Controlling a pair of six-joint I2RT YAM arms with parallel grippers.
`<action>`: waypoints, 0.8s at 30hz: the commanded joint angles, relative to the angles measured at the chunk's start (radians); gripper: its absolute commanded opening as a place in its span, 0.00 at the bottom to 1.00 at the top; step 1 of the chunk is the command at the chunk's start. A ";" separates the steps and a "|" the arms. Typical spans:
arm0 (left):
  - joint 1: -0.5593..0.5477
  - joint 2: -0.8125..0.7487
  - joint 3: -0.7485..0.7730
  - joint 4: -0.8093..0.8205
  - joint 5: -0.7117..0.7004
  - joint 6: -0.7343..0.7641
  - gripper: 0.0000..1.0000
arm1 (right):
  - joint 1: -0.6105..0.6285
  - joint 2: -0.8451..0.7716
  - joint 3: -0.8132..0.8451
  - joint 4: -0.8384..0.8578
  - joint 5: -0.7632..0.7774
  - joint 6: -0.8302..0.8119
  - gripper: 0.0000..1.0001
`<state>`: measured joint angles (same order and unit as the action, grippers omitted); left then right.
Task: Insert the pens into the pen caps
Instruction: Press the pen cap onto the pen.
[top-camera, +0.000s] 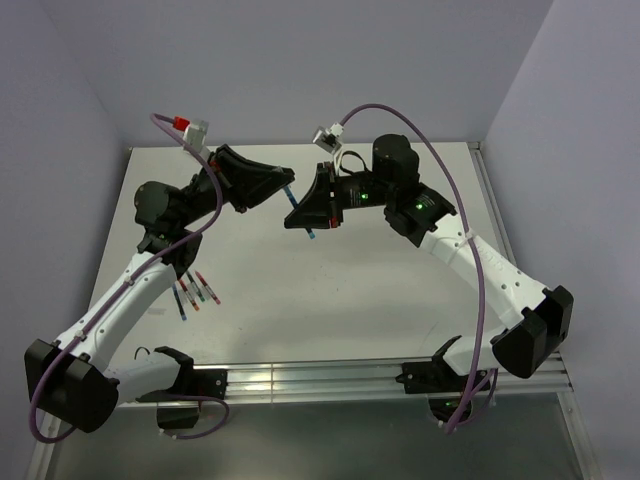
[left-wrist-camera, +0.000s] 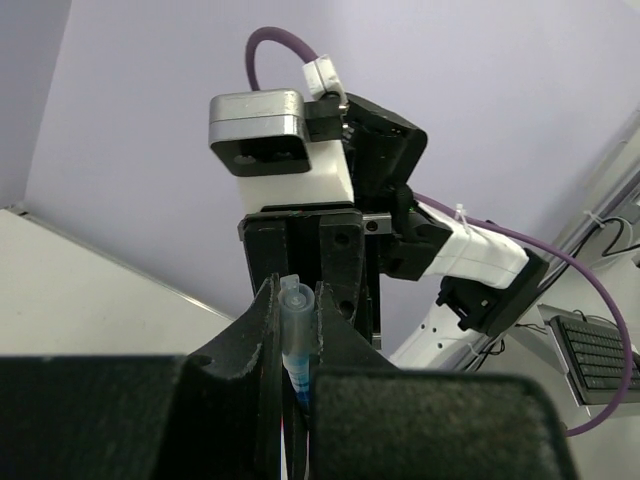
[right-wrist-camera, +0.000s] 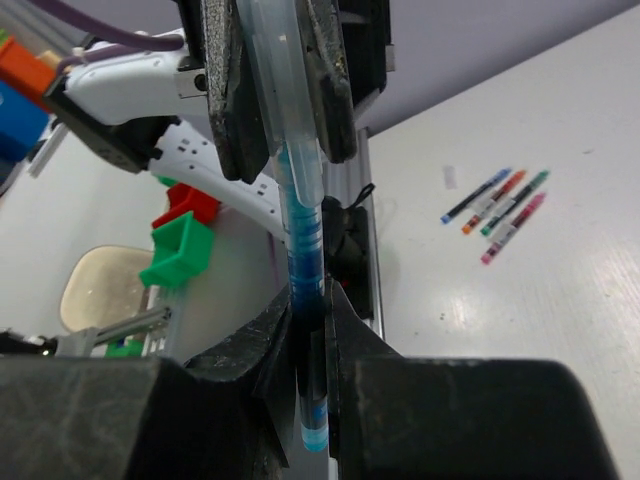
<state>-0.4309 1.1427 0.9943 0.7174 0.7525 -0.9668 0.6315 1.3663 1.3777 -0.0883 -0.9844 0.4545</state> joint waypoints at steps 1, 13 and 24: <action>-0.032 0.002 -0.030 0.015 0.255 -0.030 0.00 | -0.055 0.005 0.041 0.248 0.023 0.084 0.00; -0.130 -0.038 0.020 -0.418 0.038 0.247 0.00 | -0.053 -0.024 0.136 -0.016 0.361 -0.059 0.00; -0.209 -0.035 0.035 -0.616 -0.234 0.258 0.00 | 0.062 -0.042 0.216 -0.169 0.887 -0.201 0.00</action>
<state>-0.5575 1.1229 1.0386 0.3233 0.3958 -0.7403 0.7010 1.3575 1.4681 -0.4534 -0.5030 0.2733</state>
